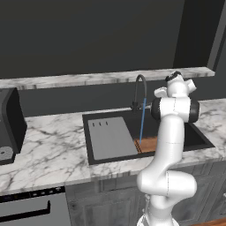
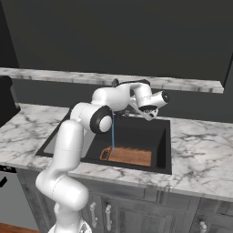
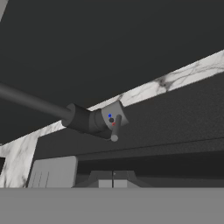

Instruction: Turn on the sink faucet with hot water and rinse the cutting board for ten seconds, then turn off the faucet. Push the cutting board to reach the water if necessary.

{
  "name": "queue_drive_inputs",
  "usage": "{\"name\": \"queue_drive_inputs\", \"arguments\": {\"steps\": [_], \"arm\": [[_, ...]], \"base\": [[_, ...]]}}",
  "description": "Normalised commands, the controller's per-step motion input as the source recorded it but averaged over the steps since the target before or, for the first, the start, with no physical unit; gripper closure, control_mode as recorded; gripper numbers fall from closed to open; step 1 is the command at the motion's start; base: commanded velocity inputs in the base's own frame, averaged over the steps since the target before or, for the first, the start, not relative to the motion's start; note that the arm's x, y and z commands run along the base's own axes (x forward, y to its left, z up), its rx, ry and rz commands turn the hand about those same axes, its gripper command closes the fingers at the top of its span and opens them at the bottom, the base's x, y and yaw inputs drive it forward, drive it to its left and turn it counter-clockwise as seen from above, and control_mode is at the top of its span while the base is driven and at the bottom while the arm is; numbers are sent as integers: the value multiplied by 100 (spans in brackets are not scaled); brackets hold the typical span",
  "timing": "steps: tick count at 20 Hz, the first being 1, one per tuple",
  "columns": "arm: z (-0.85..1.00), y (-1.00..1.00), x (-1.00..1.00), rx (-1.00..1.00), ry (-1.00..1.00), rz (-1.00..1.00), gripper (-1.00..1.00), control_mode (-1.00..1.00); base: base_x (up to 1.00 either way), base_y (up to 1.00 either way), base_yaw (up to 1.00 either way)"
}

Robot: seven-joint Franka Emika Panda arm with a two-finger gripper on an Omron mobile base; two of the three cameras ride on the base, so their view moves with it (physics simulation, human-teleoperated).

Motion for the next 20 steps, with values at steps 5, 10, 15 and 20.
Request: {"name": "queue_drive_inputs", "arguments": {"steps": [5,10,15,20], "arm": [[0,0,0,0,0,0,100,-100],[0,0,0,0,0,0,100,-100],[0,0,0,0,0,0,100,-100],[0,0,0,0,0,0,100,-100]], "base": [[0,0,0],[0,0,0],[0,0,0],[0,0,0]]}}
